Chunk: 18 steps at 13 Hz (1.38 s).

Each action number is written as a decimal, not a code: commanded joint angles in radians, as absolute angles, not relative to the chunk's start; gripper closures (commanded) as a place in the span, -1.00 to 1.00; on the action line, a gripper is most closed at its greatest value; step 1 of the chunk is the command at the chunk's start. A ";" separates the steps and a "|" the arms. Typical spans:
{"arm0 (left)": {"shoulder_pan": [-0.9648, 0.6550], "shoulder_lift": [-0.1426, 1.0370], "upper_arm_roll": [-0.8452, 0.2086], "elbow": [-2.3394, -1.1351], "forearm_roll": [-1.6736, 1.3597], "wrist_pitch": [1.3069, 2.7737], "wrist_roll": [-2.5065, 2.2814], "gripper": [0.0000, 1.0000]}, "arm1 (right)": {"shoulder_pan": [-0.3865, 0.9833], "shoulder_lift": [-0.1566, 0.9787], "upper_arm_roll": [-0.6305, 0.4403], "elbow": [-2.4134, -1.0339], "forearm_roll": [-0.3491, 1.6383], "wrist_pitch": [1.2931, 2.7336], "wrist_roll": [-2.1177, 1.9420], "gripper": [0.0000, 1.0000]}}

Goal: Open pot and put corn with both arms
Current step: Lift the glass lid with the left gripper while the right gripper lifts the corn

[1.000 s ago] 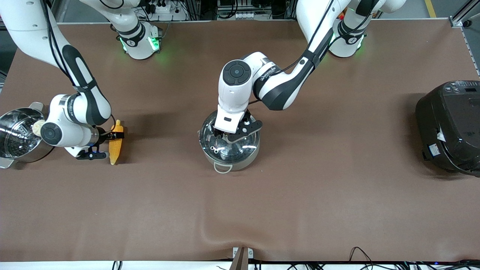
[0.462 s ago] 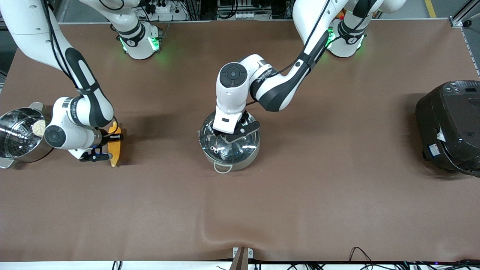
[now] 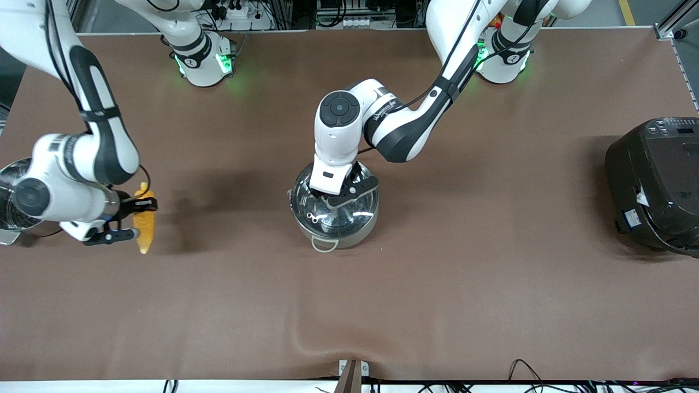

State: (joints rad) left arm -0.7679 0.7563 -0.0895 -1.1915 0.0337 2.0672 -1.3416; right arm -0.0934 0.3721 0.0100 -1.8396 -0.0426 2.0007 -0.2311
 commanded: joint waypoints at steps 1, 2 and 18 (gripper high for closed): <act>-0.778 0.688 -0.086 -1.178 0.052 1.984 -1.359 1.00 | -0.092 0.327 0.012 -1.760 -0.054 1.887 -0.281 1.00; -0.775 0.660 -0.086 -1.187 0.055 1.971 -1.353 1.00 | -0.091 0.324 0.015 -1.712 -0.052 1.818 -0.284 1.00; -0.280 -0.041 -0.091 -2.026 -0.054 2.051 -0.699 1.00 | 0.495 0.570 0.048 -1.430 0.117 1.781 0.175 1.00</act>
